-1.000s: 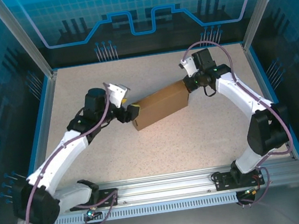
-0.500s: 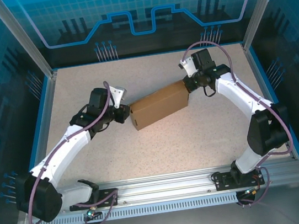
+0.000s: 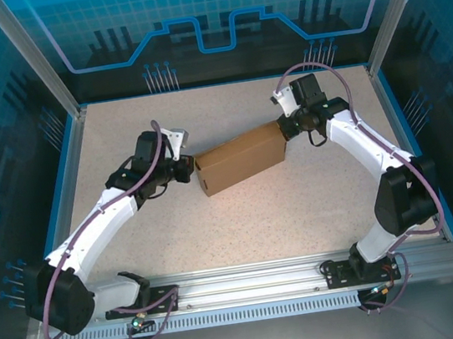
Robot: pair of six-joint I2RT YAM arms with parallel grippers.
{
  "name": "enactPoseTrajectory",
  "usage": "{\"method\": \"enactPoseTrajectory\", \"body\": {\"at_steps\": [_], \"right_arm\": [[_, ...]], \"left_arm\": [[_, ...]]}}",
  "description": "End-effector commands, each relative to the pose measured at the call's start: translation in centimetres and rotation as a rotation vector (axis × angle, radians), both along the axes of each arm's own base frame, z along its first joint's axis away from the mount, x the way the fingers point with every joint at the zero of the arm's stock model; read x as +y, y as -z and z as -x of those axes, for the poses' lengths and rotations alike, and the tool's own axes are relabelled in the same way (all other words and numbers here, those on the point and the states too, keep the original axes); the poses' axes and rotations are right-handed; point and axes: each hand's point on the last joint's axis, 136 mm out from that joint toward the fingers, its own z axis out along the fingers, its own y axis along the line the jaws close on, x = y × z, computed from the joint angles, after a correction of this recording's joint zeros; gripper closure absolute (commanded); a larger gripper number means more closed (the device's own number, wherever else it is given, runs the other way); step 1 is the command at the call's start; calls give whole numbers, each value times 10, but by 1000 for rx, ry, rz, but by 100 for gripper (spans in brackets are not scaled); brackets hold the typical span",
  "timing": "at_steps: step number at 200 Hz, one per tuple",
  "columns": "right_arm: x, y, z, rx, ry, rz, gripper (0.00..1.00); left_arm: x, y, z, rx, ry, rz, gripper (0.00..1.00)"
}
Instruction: Fold the paper box
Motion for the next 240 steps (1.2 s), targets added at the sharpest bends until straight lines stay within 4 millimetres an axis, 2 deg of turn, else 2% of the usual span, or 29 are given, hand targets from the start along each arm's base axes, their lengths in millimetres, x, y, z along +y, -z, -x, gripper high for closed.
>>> {"method": "enactPoseTrajectory", "body": {"at_steps": [1, 27, 59, 123, 162, 188, 240], "right_arm": [[-2, 20, 24, 92, 5, 29, 97], [-2, 24, 26, 99, 5, 29, 97], [-1, 26, 27, 102, 2, 31, 97], [2, 31, 26, 116, -1, 32, 97], [1, 33, 26, 119, 1, 39, 97], [1, 35, 26, 120, 2, 41, 97], [-2, 40, 27, 128, 17, 51, 97]], "left_arm": [[-16, -22, -6, 21, -42, 176, 95], [-30, -27, -7, 66, -68, 339, 95], [-33, -23, -13, 126, -167, 463, 98], [-29, -10, -15, 147, -236, 494, 100], [-30, -18, -17, 133, -256, 554, 100], [-28, -13, -16, 131, -254, 525, 100], [-19, 18, 2, 115, -257, 321, 98]]}}
